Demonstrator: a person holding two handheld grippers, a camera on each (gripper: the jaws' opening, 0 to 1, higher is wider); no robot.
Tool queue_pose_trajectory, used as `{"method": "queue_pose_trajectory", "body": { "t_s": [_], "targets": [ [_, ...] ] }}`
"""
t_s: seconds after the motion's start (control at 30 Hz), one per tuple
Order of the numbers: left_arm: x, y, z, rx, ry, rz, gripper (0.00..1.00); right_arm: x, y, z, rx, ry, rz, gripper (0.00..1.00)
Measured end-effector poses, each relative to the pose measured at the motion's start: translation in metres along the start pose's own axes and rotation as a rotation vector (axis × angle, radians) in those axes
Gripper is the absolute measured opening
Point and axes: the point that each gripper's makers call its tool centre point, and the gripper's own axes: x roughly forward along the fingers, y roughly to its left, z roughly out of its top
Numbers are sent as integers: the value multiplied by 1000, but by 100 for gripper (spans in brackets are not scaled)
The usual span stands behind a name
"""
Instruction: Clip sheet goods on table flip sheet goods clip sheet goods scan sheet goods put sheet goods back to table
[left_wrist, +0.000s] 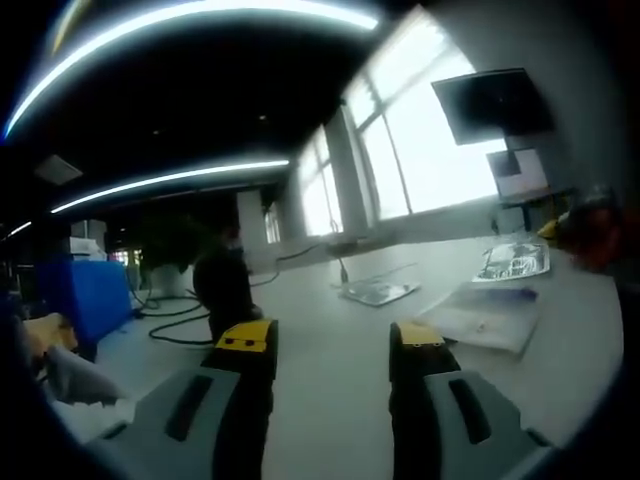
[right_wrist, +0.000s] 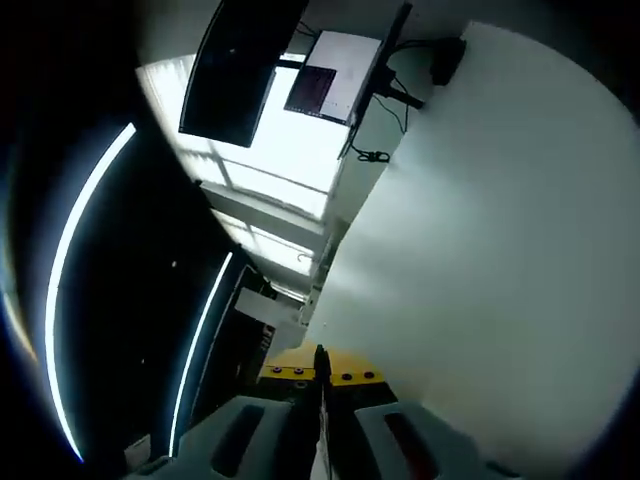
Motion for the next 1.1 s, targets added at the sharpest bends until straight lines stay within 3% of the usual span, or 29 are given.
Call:
{"method": "queue_pose_trajectory", "body": {
  "t_s": [0.17,0.6,0.77,0.83,1.1],
  "targets": [
    [0,0,0,-5,-1,-1,37,-1,-4,-4,35,20,-19,1],
    [-1,1,2,-5,-7,4,37,-3,10,-12,-54,42,21,52],
    [-1,0,2,-3,-7,5,37,-5,15,-12,-142,59,44,59],
    [-1,0,1,-2,-4,6,37,-5,16,-10,-228,70,49,63],
    [-2,0,1,-4,0,6,37,0,29,0,-350,71,84,62]
  ]
}}
